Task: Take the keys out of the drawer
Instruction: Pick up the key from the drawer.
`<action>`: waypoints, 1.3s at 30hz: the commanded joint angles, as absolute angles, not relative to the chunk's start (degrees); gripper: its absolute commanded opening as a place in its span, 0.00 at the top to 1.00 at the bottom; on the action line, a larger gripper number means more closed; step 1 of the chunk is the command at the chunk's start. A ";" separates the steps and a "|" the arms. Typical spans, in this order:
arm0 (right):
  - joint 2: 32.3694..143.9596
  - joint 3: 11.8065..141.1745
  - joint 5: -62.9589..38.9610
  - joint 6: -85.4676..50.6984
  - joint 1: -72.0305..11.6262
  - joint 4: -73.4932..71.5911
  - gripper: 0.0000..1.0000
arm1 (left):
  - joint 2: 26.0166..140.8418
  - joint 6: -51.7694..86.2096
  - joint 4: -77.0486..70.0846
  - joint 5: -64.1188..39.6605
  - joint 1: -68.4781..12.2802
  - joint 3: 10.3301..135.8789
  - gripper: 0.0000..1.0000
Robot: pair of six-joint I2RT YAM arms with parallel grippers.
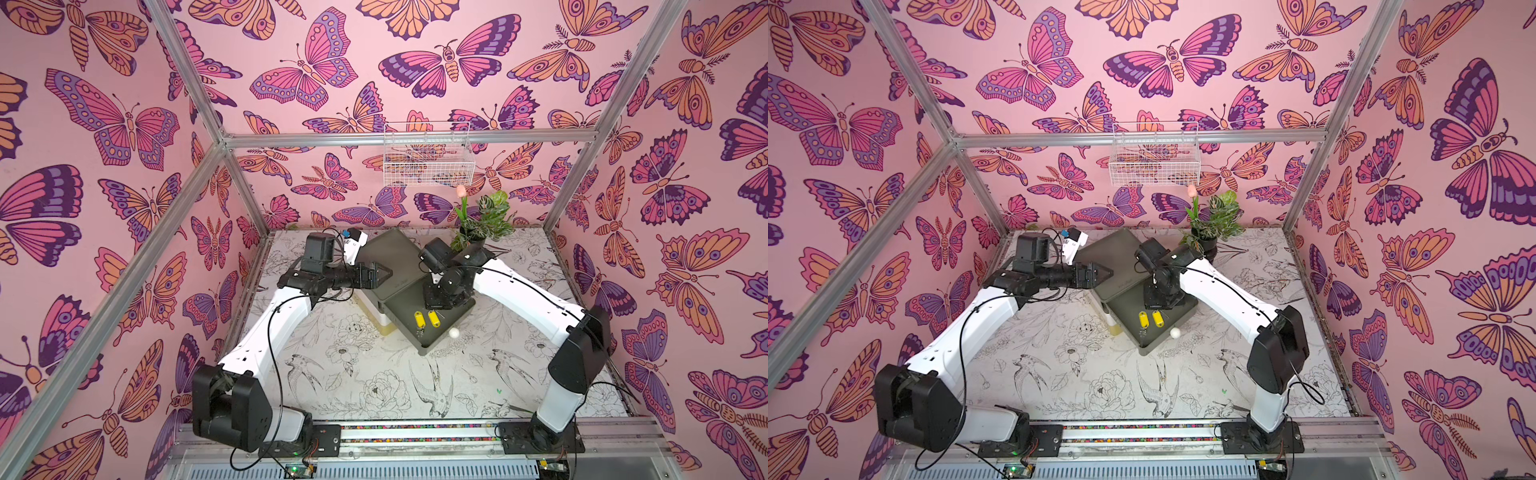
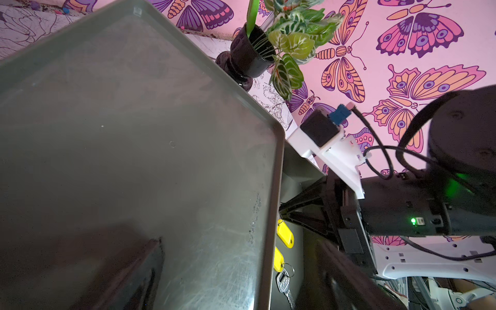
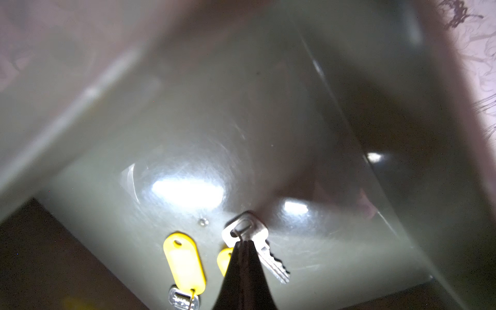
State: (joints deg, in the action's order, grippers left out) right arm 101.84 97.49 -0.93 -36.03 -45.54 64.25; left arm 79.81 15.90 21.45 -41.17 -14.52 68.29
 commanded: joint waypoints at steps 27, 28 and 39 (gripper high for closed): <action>81.62 94.88 4.84 -32.64 -44.09 52.75 1.00 | 70.40 22.47 12.33 -38.36 -14.56 66.45 0.04; 80.78 94.60 4.75 -32.61 -43.76 52.64 1.00 | 69.94 22.66 12.04 -38.54 -14.97 66.43 0.04; 71.23 89.10 5.35 -32.47 -38.47 53.84 1.00 | 69.67 22.76 11.95 -39.89 -22.09 67.49 0.04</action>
